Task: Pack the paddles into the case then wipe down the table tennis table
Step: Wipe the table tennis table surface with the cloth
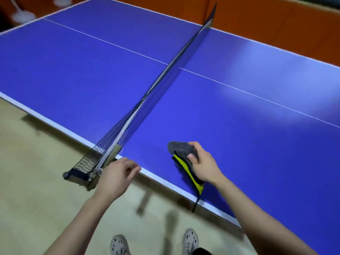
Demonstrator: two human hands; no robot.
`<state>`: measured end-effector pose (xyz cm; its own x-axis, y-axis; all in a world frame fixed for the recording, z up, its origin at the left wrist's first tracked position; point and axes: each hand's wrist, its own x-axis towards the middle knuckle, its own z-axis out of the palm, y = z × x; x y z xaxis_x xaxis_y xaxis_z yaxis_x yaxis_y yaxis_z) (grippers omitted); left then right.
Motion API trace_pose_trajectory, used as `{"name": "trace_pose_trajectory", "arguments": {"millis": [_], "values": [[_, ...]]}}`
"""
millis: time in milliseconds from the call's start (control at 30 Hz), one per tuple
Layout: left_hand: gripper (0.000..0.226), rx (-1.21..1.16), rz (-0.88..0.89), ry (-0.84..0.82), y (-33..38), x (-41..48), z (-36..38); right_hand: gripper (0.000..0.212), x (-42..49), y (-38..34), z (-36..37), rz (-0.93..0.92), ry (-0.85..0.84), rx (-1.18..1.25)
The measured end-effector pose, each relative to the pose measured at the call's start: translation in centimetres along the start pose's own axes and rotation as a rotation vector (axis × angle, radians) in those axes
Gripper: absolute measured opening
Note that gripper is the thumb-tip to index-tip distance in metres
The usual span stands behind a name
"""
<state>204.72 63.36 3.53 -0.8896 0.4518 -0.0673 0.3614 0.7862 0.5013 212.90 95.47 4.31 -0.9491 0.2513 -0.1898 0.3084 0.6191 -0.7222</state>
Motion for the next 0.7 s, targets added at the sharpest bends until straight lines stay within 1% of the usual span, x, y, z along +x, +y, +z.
{"name": "trace_pose_trajectory", "arguments": {"millis": [33, 67, 133, 167, 200, 233, 267, 300, 333, 400, 500, 533, 600, 633, 667, 700], "values": [[0.006, -0.109, -0.003, 0.034, -0.7, 0.1, -1.7, 0.032, 0.5, -2.8, 0.0, -0.051, -0.044, 0.015], [0.012, -0.199, -0.010, 0.066, -1.4, 0.4, -3.6, 0.032, 1.1, -5.7, 0.3, -0.096, -0.095, 0.030], [0.048, -0.322, 0.004, 0.085, -3.0, 1.1, -7.8, 0.031, 2.2, -11.5, 1.4, -0.179, -0.203, 0.063], [0.065, -0.369, 0.025, 0.058, -3.9, 1.4, -9.8, 0.031, 2.8, -14.3, 2.3, -0.218, -0.248, 0.071], [0.074, -0.404, 0.046, 0.010, -4.8, 1.7, -11.9, 0.030, 3.2, -17.1, 3.2, -0.248, -0.286, 0.077], [0.073, -0.428, 0.059, -0.042, -5.8, 2.0, -14.0, 0.030, 3.7, -19.5, 4.3, -0.275, -0.314, 0.088], [0.061, -0.455, 0.066, -0.079, -6.8, 2.3, -15.8, 0.033, 4.3, -21.6, 5.4, -0.296, -0.327, 0.095], [0.044, -0.482, 0.073, -0.099, -8.0, 2.7, -17.4, 0.038, 4.9, -23.3, 6.6, -0.305, -0.318, 0.099], [0.030, -0.509, 0.083, -0.100, -9.0, 3.1, -18.9, 0.042, 5.5, -24.6, 7.7, -0.299, -0.291, 0.105], [0.017, -0.546, 0.097, -0.070, -10.8, 4.1, -21.2, 0.047, 6.5, -26.5, 9.8, -0.226, -0.204, 0.165], [0.014, -0.532, 0.130, -0.047, -13.3, 6.1, -23.7, 0.039, 7.3, -28.5, 13.3, -0.059, -0.099, 0.326], [0.013, -0.527, 0.137, -0.058, -14.2, 6.9, -24.3, 0.046, 7.5, -29.0, 14.6, -0.009, -0.074, 0.335], [0.014, -0.517, 0.152, -0.095, -16.0, 8.9, -25.2, 0.066, 8.5, -29.9, 17.5, 0.042, -0.059, 0.239], [0.016, -0.516, 0.164, -0.115, -17.0, 9.9, -25.6, 0.067, 9.2, -30.3, 18.9, 0.043, -0.059, 0.155], [0.017, -0.522, 0.176, -0.135, -18.2, 11.0, -25.9, 0.058, 10.3, -30.4, 20.3, 0.033, -0.046, 0.076], [0.016, -0.529, 0.183, -0.152, -19.6, 12.3, -26.2, 0.041, 11.6, -30.6, 21.6, 0.027, -0.024, 0.010]]}}
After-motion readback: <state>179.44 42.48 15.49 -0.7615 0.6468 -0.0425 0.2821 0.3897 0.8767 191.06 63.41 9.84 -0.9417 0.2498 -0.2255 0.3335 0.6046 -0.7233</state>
